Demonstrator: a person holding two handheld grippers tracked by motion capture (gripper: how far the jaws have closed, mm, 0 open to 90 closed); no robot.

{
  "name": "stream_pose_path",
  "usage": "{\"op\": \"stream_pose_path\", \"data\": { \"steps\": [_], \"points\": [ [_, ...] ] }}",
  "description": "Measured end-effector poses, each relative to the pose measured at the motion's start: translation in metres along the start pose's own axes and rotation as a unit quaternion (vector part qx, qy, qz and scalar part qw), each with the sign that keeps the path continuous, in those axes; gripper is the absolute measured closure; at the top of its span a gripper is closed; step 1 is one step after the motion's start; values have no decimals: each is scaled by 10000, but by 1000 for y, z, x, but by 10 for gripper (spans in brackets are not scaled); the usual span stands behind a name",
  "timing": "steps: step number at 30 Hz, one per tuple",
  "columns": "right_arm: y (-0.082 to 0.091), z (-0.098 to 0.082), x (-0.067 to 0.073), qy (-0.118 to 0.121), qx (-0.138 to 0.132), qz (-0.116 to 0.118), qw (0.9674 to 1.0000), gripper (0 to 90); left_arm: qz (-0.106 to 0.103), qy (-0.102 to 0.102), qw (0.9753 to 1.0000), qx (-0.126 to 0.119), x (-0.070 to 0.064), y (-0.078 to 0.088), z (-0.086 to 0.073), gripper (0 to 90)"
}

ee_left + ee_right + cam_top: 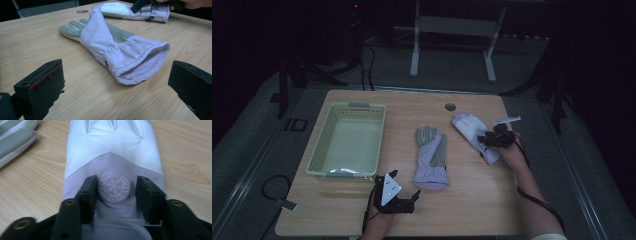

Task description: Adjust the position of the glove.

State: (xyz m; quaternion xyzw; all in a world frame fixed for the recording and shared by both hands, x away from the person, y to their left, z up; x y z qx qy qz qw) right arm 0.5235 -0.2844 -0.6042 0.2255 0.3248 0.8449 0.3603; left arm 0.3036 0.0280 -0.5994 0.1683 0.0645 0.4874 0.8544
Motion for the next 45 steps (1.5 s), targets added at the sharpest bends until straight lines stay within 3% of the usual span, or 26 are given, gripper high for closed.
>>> {"op": "stream_pose_path", "data": {
  "steps": [8, 12, 17, 22, 29, 30, 33, 35, 38, 41, 45],
  "points": [
    [-1, 1, 5, 71, 82, -206, 9997, 636, 16, -7, 10000, 6, 0, 0, 0, 4],
    [-1, 0, 5, -51, 17, -247, 9997, 645, 17, -10, 10000, 7, 0, 0, 0, 4],
    [0, 2, 9, -159, 38, -441, 9989, 741, 17, -10, 10000, 11, 0, 0, 0, 4],
    [6, 6, 14, -472, -183, -659, 9965, 779, 15, 0, 10000, 0, 0, 0, 0, 4],
    [21, 14, 25, -594, -329, -979, 9929, 789, 15, -3, 10000, 6, 0, 0, 0, 4],
    [25, 16, 28, -649, -387, -997, 9921, 789, 15, -3, 10000, 6, 0, 0, 0, 4],
    [51, 23, 40, -1122, -831, -998, 9852, 790, 10, 3, 10000, 7, 0, 0, 0, 4],
    [64, 24, 46, -1245, -1000, -1111, 9809, 795, 12, -5, 10000, 13, 0, 0, 0, 4],
    [79, 23, 55, -1395, -1105, -1171, 9770, 798, 2, 0, 10000, 0, 0, 0, 0, 4],
    [87, 19, 61, -1452, -1133, -1215, 9754, 800, 0, -5, 10000, 2, 0, 0, 0, 4],
    [104, 10, 72, -1609, -1274, -1357, 9693, 799, 1, -4, 10000, 6, 0, 0, 0, 4]
  ]
}}
Point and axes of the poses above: each handheld gripper's, and its own axes: y roughly backward along the jaws, z roughly out of its top, x roughly to its left, the point moved 9 cm from there along -y, roughly forward along the jaws, and after that the axes turned 7 degrees about z, right-handed, at the moved point
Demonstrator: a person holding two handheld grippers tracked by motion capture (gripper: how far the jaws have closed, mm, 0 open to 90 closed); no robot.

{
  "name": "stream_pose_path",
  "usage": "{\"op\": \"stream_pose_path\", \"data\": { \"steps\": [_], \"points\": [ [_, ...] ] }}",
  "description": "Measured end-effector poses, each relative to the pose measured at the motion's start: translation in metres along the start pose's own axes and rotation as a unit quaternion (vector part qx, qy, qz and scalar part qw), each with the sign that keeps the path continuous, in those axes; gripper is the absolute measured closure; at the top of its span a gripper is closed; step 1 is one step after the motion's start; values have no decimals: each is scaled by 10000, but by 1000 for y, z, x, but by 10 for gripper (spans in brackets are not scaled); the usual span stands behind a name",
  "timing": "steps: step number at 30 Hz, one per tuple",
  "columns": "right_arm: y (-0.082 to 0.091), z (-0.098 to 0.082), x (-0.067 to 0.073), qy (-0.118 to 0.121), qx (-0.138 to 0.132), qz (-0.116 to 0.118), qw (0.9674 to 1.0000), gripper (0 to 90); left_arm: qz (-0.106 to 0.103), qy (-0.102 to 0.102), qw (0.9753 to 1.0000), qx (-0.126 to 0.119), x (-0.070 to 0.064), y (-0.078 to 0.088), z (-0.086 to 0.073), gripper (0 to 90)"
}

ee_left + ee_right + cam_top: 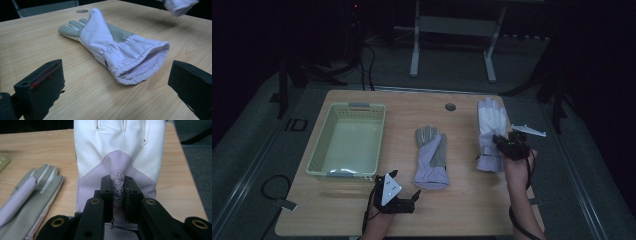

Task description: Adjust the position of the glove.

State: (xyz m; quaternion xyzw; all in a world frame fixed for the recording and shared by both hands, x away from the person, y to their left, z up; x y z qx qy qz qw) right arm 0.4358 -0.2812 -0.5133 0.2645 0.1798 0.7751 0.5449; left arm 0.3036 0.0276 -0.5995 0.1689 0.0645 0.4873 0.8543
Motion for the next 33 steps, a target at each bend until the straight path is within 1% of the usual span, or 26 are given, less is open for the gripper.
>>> {"op": "stream_pose_path", "data": {
  "steps": [2, 4, 6, 7, 9, 11, 13, 15, 18, 20, 21, 23, 24, 27, 28, 29, 31, 32, 33],
  "points": [
    [7, -8, 1, -55, 24, -55, 10000, 799, 3, -6, 10000, -8, 0, 0, 0, 4],
    [8, -18, 0, -114, 104, -125, 9998, 799, 4, -3, 10000, -4, 0, 0, 0, 4],
    [6, -32, 0, -160, 219, -155, 9995, 799, 1, -10, 10000, 3, 0, 0, 0, 4],
    [4, -41, 0, -190, 321, -157, 9992, 798, 9, -3, 10000, -6, 0, 0, 0, 4],
    [0, -51, -1, -308, 381, -135, 9987, 798, 8, 3, 10000, -5, 0, 0, 0, 4],
    [-6, -59, 0, -261, 477, -180, 9984, 797, 9, 1, 10000, -5, 0, 0, 0, 4],
    [-10, -61, 0, -272, 514, -204, 9981, 795, 12, -5, 10000, -3, 0, 0, 0, 4],
    [-16, -62, -1, -260, 584, -235, 9977, 792, 8, -5, 10000, -6, 0, 0, 0, 4],
    [-26, -65, -1, -302, 715, -229, 9967, 776, 1, -5, 10000, 8, 0, 0, 0, 4],
    [-33, -69, -2, -202, 812, -298, 9960, 752, -10, 10, 10000, -13, 0, 1, 0, 4],
    [-38, -72, -2, -203, 851, -287, 9958, 732, -15, 12, 10000, -13, 0, 1, 0, 4],
    [-41, -75, -4, -194, 846, -294, 9958, 703, -16, 13, 10000, -14, 0, 1, 0, 4],
    [-41, -75, -4, -222, 839, -276, 9958, 691, -17, 8, 10000, -14, 0, 1, 0, 4],
    [-39, -72, -4, -160, 825, -270, 9961, 657, -18, 12, 10000, -19, 0, 1, 0, 4],
    [-37, -69, -5, -137, 769, -261, 9966, 645, -16, 20, 10000, -21, 0, 1, 0, 4],
    [-36, -68, -6, -91, 769, -256, 9967, 635, -18, 24, 10000, -20, 0, 1, 0, 4],
    [-34, -64, -5, -35, 763, -147, 9970, 614, -17, 12, 10000, -12, 0, 1, 0, 4],
    [-32, -62, -5, 55, 755, -90, 9971, 596, -16, 11, 10000, -12, 0, 1, 0, 4],
    [-31, -59, -5, 217, 735, -43, 9970, 575, -15, 13, 10000, -15, 0, 1, 0, 4]
  ]
}}
Point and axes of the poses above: each handheld gripper's, and its own axes: y roughly backward along the jaws, z roughly out of its top, x roughly to its left, the point moved 9 cm from there along -y, roughly forward along the jaws, and after that the axes turned 7 degrees about z, right-handed, at the moved point
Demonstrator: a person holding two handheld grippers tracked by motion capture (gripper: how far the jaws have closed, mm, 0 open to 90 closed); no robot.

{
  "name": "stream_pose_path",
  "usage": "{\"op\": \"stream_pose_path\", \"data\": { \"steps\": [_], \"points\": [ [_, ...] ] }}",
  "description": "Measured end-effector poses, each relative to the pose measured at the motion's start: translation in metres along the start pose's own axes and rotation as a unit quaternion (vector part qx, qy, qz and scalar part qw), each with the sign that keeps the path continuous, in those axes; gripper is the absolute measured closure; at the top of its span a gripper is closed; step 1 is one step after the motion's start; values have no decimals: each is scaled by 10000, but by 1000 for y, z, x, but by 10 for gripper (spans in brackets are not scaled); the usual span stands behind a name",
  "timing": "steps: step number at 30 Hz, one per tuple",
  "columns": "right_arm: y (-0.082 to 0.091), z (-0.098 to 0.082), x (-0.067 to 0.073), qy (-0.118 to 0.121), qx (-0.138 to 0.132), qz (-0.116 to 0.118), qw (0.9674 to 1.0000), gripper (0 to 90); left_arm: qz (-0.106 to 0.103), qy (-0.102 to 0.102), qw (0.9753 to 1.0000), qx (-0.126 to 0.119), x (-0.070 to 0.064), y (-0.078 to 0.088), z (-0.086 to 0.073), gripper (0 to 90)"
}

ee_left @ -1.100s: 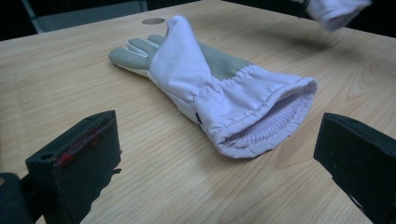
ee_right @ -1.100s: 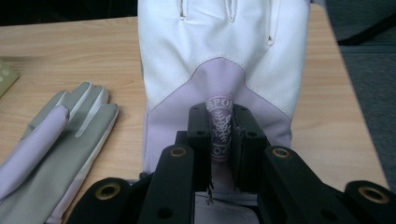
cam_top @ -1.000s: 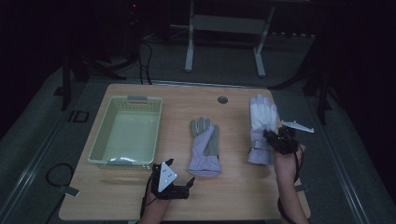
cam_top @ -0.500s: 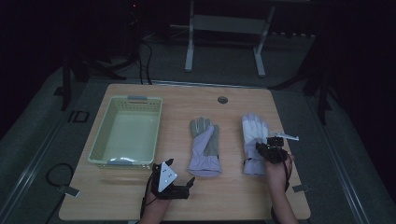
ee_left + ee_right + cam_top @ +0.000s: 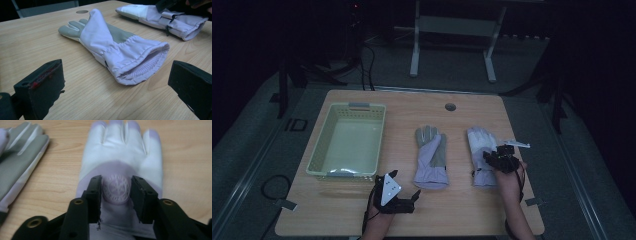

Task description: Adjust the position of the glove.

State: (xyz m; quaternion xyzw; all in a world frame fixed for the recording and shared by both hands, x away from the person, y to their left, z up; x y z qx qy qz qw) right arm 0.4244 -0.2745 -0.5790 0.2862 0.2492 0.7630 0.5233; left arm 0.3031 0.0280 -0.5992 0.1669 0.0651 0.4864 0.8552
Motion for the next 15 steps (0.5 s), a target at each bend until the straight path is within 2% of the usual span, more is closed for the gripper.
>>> {"op": "stream_pose_path", "data": {
  "steps": [2, 4, 6, 9, 10, 12, 14, 15],
  "points": [
    [4, 4, 2, 183, -31, 212, 9996, 571, 1, 6, 10000, 0, 0, 0, 0, 4],
    [7, 6, 5, 387, 70, 442, 9982, 587, 4, 16, 10000, -7, 0, 0, 0, 4],
    [11, 9, 8, 470, 173, 582, 9970, 597, 9, 29, 10000, -12, 0, 0, 0, 4],
    [16, 15, 9, 777, 182, 743, 9940, 597, 12, 27, 10000, -18, 0, 0, 0, 4],
    [18, 17, 11, 901, 150, 931, 9915, 591, 10, 29, 10000, -18, 0, 0, 0, 4],
    [20, 20, 7, 1038, 170, 894, 9904, 546, 12, 30, 10000, -21, 0, 0, 0, 4],
    [22, 23, 4, 1200, 183, 1032, 9872, 482, 11, 30, 10000, -25, 0, 0, 0, 4],
    [22, 24, 1, 1251, 198, 942, 9875, 459, 10, 27, 10000, -27, 1, 0, 0, 4]
  ]
}}
Point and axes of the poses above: each handheld gripper's, and its own axes: y roughly backward along the jaws, z roughly out of its top, x roughly to its left, the point moved 9 cm from there along -y, roughly forward along the jaws, and after that the axes turned 7 degrees about z, right-handed, at the moved point
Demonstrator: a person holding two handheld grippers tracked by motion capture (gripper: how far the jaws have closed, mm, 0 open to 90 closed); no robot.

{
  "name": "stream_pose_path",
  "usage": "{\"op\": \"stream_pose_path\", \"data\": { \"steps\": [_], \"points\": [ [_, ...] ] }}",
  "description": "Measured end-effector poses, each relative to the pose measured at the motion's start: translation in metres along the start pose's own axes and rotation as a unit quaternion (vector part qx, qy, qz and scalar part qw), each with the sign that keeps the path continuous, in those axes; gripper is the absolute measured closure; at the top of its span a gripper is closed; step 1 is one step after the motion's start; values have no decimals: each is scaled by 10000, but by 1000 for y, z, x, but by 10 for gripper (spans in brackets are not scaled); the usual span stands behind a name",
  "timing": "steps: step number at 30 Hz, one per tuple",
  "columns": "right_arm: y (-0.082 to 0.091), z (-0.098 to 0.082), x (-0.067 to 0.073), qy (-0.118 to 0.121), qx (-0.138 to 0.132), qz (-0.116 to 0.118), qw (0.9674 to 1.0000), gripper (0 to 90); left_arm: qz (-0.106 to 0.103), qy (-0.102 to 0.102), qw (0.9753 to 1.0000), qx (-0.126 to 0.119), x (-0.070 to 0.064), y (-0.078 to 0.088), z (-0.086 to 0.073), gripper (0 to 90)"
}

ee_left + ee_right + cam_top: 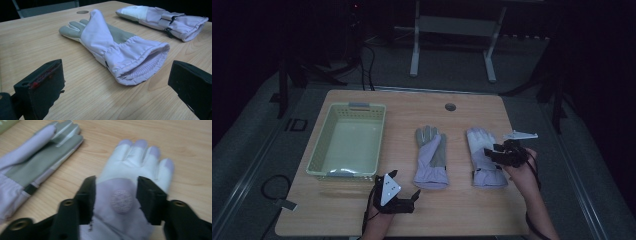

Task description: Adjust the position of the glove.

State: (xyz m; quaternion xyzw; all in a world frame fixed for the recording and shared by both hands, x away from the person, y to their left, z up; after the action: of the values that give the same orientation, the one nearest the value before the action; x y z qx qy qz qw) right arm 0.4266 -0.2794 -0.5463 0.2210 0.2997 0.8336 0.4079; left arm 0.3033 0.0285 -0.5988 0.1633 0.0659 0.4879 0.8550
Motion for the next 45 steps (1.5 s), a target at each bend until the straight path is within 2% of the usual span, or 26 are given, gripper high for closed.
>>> {"op": "stream_pose_path", "data": {
  "steps": [4, 9, 10, 11, 14, 17, 23, 25, 27, 29, 31, 34, 36, 41, 42, 45],
  "points": [
    [1, -4, -12, 215, 201, 32, 9996, 429, 0, 5, 10000, 3, 0, 0, 0, 4],
    [-4, -12, -20, 456, 355, 171, 9982, 428, 7, 7, 10000, 0, 0, 0, 0, 4],
    [-5, -12, -22, 473, 360, 148, 9981, 452, 10, 9, 10000, -2, 0, 0, 0, 4],
    [-6, -12, -25, 461, 313, 97, 9984, 472, 12, 9, 10000, -1, 0, 0, 0, 4],
    [-10, -12, -27, 275, 218, 220, 9991, 478, 15, 8, 10000, 3, 0, 0, 0, 4],
    [-18, -14, -21, 305, 299, 338, 9985, 470, 15, 20, 10000, 0, 0, 0, 0, 4],
    [-33, -24, -20, 167, 335, 317, 9988, 457, 15, 16, 10000, -12, 0, 0, 0, 4],
    [-38, -32, -20, 183, 462, 295, 9983, 458, 15, 9, 10000, -2, 0, 0, 0, 4],
    [-41, -37, -18, 189, 470, 285, 9983, 506, 14, 6, 10000, 0, 0, 0, 0, 4],
    [-41, -38, -15, 218, 436, 316, 9983, 601, 16, 1, 10000, 3, 0, 0, 0, 4],
    [-41, -39, -14, 222, 425, 288, 9984, 633, 19, 0, 10000, 4, 0, 0, 0, 4],
    [-41, -40, -12, 48, 419, 209, 9989, 703, 24, 1, 10000, 8, 0, 0, 0, 4],
    [-40, -39, -10, 17, 432, 148, 9990, 751, 25, 3, 10000, 4, 0, 0, 0, 4],
    [-36, -36, -8, -163, 406, -21, 9990, 795, 33, 12, 10000, 0, 1, 0, 0, 4],
    [-33, -34, -8, -272, 332, -26, 9991, 799, 41, 26, 10000, -4, 1, 0, 0, 4],
    [-26, -30, -9, -390, 304, -119, 9987, 803, 52, 45, 10000, -17, 1, 0, 0, 4]
  ]
}}
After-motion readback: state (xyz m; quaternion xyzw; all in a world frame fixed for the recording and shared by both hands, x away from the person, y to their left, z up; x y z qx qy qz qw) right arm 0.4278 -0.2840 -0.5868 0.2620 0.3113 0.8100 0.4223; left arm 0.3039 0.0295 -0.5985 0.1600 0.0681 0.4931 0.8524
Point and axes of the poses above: each handheld gripper's, and its own axes: y roughly backward along the jaws, z roughly out of its top, x roughly to its left, the point moved 9 cm from there along -y, roughly forward along the jaws, and after that the axes turned 7 degrees about z, right-handed, at the moved point
